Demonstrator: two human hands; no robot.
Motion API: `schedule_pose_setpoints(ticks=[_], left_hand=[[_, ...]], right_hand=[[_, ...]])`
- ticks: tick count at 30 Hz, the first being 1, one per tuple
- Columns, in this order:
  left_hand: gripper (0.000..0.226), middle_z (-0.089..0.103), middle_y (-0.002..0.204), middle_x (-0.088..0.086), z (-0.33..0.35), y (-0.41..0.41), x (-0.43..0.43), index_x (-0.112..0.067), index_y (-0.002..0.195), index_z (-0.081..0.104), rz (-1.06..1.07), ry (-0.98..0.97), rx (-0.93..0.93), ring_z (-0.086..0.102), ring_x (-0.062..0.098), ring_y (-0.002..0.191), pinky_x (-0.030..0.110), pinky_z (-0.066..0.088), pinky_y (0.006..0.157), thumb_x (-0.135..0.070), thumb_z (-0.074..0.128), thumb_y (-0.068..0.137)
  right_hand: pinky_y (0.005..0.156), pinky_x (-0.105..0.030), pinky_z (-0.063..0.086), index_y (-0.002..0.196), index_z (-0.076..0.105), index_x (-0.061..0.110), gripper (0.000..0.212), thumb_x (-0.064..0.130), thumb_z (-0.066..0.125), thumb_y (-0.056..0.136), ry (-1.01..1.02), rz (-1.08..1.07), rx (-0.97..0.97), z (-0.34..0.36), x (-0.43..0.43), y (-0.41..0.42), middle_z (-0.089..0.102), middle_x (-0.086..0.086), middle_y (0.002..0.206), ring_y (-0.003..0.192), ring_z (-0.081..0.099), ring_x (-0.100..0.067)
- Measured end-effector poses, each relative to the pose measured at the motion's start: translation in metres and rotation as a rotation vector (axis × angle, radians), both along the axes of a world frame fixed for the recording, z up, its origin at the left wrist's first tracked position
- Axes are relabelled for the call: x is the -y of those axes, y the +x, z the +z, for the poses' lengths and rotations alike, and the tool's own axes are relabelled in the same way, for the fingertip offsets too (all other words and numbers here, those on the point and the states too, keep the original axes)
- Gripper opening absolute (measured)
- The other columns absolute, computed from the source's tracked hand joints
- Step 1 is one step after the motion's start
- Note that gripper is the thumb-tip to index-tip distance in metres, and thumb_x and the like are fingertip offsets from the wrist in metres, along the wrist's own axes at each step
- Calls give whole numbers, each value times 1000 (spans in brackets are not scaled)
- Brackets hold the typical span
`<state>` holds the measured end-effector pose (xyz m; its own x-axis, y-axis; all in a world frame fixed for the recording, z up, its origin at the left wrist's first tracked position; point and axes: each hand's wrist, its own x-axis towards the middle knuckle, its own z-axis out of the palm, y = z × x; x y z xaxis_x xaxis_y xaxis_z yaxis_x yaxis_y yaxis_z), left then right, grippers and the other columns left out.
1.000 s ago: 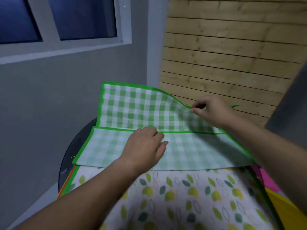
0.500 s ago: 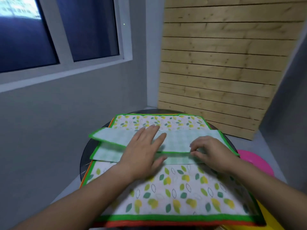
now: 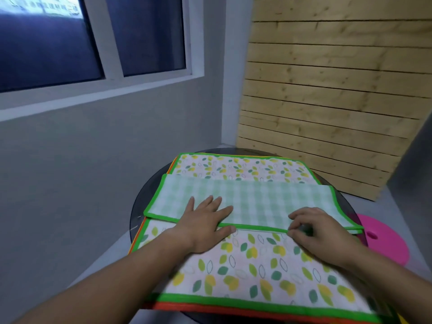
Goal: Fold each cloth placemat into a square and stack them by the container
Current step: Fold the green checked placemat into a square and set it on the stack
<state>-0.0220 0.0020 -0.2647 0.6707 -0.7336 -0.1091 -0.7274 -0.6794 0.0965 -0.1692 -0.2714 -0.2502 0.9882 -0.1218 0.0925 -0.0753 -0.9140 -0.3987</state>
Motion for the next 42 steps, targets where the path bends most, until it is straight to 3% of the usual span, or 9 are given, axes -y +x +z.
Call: schedule_pose_setpoints(ticks=[4,6,11,13,15,21,32,39,42], left_hand=[[67,5,168,-3,-2,2,-1,-41,155,18,12,-46,-35,-2,17,154,57,-3,121,-70,28,95],[67,8,167,-4,-2,2,0,-41,154,20,12,-50,-26,1,17,154,57,-2,121,-70,29,95],[47,32,156,0,5,4,3,-28,140,41,60,-163,-21,19,21,149,53,7,121,-50,25,102],[42,36,153,5,8,11,6,-19,139,43,72,-200,80,23,24,148,46,10,123,-36,28,103],[52,19,164,9,8,22,12,-13,153,29,78,-182,66,8,25,153,41,4,125,-29,29,103],[76,-11,167,6,10,59,40,-14,159,-1,235,-42,-244,-13,21,153,42,-6,124,-51,31,101],[94,-12,167,8,-6,108,-29,-8,158,-6,425,20,3,-12,18,153,42,-8,124,-73,10,93],[83,-11,165,18,-1,95,-16,-8,157,-7,487,107,84,-16,28,153,51,-16,120,-63,8,97],[65,-11,166,14,3,66,11,-9,158,-1,236,-76,93,-14,26,153,47,-10,123,-41,18,105]], right_hand=[[94,-25,41,95,73,29,18,39,58,93,-62,76,100,10,-29,22,65,16,107,111,51,-9],[104,-27,37,115,69,27,26,38,52,97,-55,114,140,14,-51,45,64,12,120,123,47,-13],[123,-34,4,155,24,26,56,47,25,104,-113,94,-79,-11,-82,87,15,3,164,152,2,-16],[123,-37,-1,157,13,26,58,49,17,104,-170,74,-154,-23,-85,91,2,3,166,152,-5,-15],[123,-37,-3,157,10,26,59,49,15,103,-198,66,-157,-27,-86,93,-1,4,166,152,-6,-14],[123,-36,-6,157,5,28,61,51,12,102,-227,66,-167,-26,-87,92,-7,9,165,151,-11,-10],[122,-33,-8,156,-1,32,62,54,9,99,-227,70,-176,-30,-83,94,-13,13,162,149,-16,-5],[122,-32,-9,157,3,31,60,51,14,101,-190,70,-182,-27,-84,93,-11,13,163,149,-14,-5],[122,-33,-8,157,5,30,58,49,16,103,-174,71,-183,-26,-86,94,-8,11,164,150,-12,-7]])
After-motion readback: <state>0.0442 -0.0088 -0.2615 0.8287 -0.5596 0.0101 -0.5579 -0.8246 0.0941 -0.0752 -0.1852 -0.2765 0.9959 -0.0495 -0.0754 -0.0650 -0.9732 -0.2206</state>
